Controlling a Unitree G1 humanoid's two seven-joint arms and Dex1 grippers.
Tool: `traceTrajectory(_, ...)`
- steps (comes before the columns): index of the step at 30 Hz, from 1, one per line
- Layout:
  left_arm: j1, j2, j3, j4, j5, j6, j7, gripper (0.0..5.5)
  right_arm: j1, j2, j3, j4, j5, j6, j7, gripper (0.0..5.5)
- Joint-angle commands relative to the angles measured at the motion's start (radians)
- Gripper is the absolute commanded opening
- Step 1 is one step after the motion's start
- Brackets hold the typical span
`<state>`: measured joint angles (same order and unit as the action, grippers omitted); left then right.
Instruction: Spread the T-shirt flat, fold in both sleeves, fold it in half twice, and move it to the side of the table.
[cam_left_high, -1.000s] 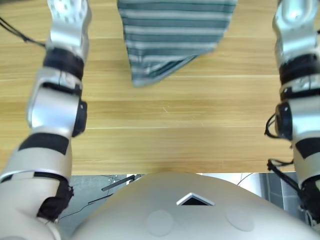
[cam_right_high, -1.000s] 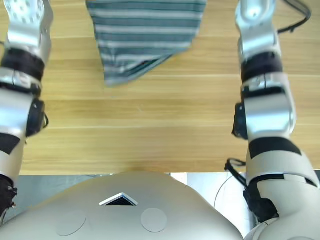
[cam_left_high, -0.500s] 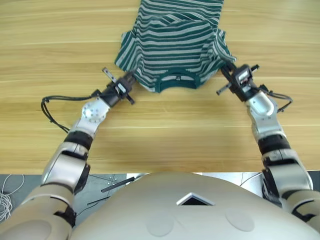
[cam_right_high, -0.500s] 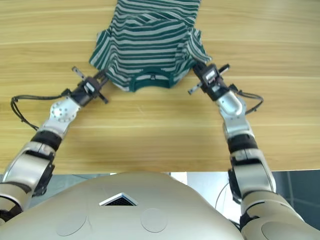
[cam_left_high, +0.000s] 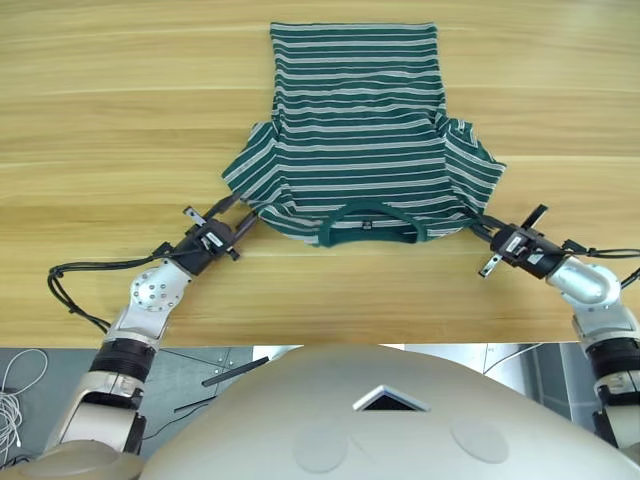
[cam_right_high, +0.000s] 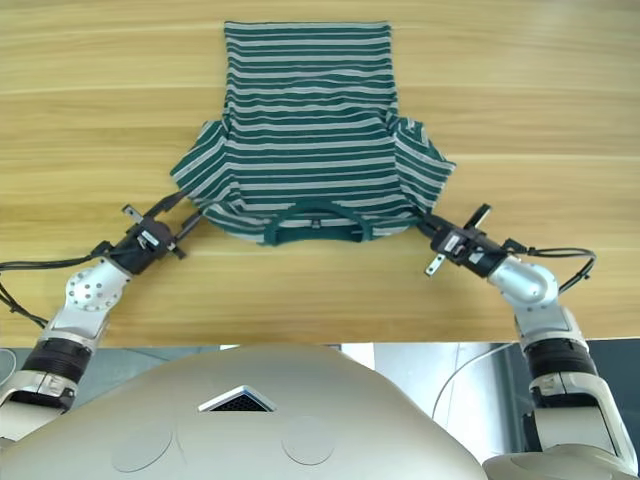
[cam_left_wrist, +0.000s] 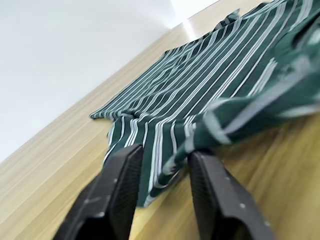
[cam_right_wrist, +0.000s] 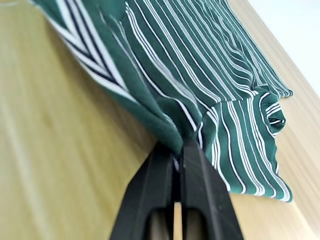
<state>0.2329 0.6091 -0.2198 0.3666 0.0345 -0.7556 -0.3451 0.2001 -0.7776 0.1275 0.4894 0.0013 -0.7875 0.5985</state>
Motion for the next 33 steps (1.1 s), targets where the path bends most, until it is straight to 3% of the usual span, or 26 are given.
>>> traceTrajectory(1,0.165,0.005,0.001,-0.072,-0.013,0.022,-0.037,2.42,0.112,-0.032,-0.022,-0.086,0.083,0.011,0.073,0.85)
traceTrajectory(8,0.350,-0.010,0.009,-0.352,-0.233,0.033,-0.118,3.33,0.237,-0.043,-0.073,-0.275,0.147,0.041,0.110,1.89)
traceTrajectory(12,0.276,-0.041,0.115,-0.380,-0.299,0.068,-0.083,3.99,0.258,-0.063,-0.182,-0.299,0.212,0.054,0.105,2.51)
traceTrajectory(14,0.119,-0.087,0.199,-0.318,-0.226,0.140,0.038,4.30,0.154,-0.047,-0.228,-0.272,0.265,0.083,0.104,2.51)
traceTrajectory(16,-0.040,-0.111,0.214,-0.237,-0.064,0.200,0.141,4.36,-0.015,0.001,-0.224,-0.189,0.198,0.131,0.032,2.51)
traceTrajectory(21,-0.293,-0.080,0.067,0.016,0.476,0.327,0.406,4.36,-0.236,0.119,-0.096,-0.014,-0.115,0.188,-0.148,2.51)
traceTrajectory(27,-0.296,-0.055,-0.012,0.070,0.621,0.316,0.462,4.36,-0.260,0.124,-0.045,0.106,-0.288,0.172,-0.273,2.51)
traceTrajectory(33,-0.181,-0.018,0.016,-0.004,0.617,0.356,0.475,4.36,-0.196,0.085,-0.042,0.078,-0.299,0.164,-0.277,2.51)
